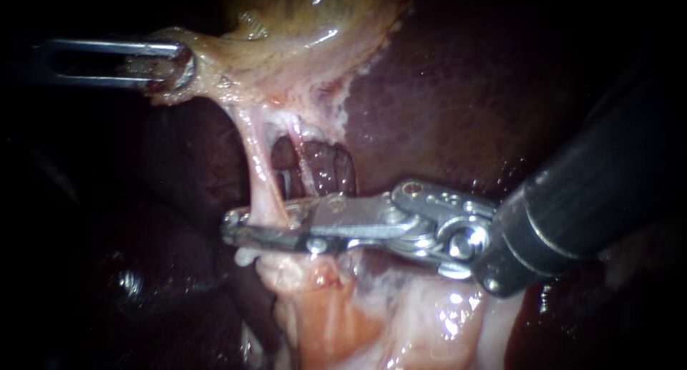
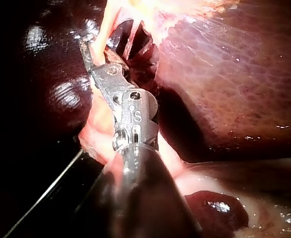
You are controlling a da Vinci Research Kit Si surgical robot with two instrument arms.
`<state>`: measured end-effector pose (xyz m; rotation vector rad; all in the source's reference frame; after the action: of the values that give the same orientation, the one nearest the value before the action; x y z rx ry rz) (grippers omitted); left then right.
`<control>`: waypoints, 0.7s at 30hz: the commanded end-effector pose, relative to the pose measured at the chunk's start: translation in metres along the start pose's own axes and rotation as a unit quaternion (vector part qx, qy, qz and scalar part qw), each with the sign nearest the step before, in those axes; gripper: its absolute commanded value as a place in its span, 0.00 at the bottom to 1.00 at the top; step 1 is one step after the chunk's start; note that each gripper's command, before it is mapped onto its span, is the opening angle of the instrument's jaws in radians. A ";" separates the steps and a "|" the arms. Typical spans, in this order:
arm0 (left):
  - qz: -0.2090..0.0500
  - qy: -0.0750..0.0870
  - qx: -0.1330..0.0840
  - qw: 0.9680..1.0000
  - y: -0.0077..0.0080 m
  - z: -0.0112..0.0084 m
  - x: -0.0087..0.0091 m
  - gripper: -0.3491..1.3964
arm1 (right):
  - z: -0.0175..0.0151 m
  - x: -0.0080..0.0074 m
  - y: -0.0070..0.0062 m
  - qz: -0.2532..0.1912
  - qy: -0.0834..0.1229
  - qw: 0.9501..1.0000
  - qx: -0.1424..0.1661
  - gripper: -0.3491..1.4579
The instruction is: Going back second clip left tube
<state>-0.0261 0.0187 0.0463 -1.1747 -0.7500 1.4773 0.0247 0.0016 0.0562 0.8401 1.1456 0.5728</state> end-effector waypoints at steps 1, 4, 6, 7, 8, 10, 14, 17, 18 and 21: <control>0.000 0.000 0.000 1.000 0.0000 0.0000 0.0000 0.00 | 0.0001 0.0000 0.0001 0.000 -0.001 1.000 0.002 0.00; 0.000 0.000 0.000 1.000 0.0000 0.0000 0.0000 0.00 | 0.0007 0.0001 0.0003 -0.028 0.005 1.000 -0.005 0.28; 0.000 0.000 0.000 1.000 0.0000 0.0000 0.0000 0.00 | 0.0012 0.0001 0.0007 -0.049 0.010 0.999 -0.021 0.43; 0.000 0.000 0.000 1.000 0.0000 0.0000 0.0000 0.00 | 0.0012 0.0001 0.0009 -0.058 0.009 0.998 -0.021 0.44; 0.000 0.000 0.000 1.000 0.0000 0.0000 0.0000 0.00 | 0.0012 0.0000 0.0011 -0.066 0.010 0.997 -0.025 0.45; 0.000 0.000 0.000 1.000 0.0000 0.0000 0.0000 0.00 | 0.0010 -0.0001 0.0017 -0.095 0.014 0.994 -0.042 0.46; 0.000 0.000 0.000 1.000 0.0000 0.0000 0.0000 0.00 | 0.0001 -0.0003 0.0031 -0.119 0.018 0.991 -0.063 0.47; 0.000 0.000 0.000 1.000 0.0000 0.0000 0.0000 0.00 | -0.0012 -0.0009 0.0040 -0.121 0.019 0.990 -0.068 0.47; 0.000 0.000 0.000 1.000 0.0000 0.0000 0.0000 0.00 | -0.0017 -0.0011 0.0042 -0.121 0.019 0.990 -0.067 0.47; 0.000 0.000 0.000 1.000 0.0000 0.0000 -0.0001 0.00 | -0.0035 -0.0016 0.0041 -0.127 0.018 0.990 -0.065 0.47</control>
<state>-0.0261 0.0186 0.0463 -1.1753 -0.7504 1.4778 0.0202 0.0037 0.0598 0.5643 1.2146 0.4429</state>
